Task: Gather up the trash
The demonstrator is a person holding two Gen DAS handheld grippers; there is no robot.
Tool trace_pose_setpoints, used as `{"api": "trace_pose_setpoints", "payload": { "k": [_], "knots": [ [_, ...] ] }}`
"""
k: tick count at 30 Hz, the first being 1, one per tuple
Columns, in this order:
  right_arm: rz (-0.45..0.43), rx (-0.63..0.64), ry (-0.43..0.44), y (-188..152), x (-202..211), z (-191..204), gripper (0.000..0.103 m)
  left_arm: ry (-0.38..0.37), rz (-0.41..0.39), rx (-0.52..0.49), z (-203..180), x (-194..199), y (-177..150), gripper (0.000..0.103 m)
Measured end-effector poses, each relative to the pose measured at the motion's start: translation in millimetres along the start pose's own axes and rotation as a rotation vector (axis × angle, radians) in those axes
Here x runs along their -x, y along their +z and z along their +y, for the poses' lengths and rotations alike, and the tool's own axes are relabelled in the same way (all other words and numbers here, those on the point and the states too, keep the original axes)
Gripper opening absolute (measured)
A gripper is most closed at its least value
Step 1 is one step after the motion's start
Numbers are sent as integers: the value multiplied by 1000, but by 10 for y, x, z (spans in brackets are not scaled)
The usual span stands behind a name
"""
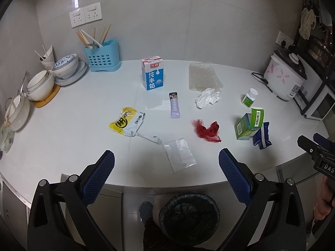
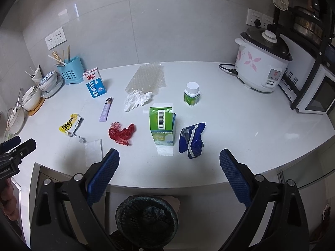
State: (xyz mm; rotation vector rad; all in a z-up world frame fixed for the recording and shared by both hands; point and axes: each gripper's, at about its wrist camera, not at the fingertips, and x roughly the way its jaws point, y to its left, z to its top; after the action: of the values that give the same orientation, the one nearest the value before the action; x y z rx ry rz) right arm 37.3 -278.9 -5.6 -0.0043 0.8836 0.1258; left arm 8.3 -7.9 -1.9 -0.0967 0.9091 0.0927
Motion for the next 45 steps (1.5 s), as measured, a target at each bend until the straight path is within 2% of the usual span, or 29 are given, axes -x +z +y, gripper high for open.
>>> {"api": "trace_pose_setpoints", "payload": {
  "k": [45],
  "knots": [
    [0, -3, 9, -32, 50, 38, 93, -28, 9, -6, -13, 78, -15, 97]
  ]
}}
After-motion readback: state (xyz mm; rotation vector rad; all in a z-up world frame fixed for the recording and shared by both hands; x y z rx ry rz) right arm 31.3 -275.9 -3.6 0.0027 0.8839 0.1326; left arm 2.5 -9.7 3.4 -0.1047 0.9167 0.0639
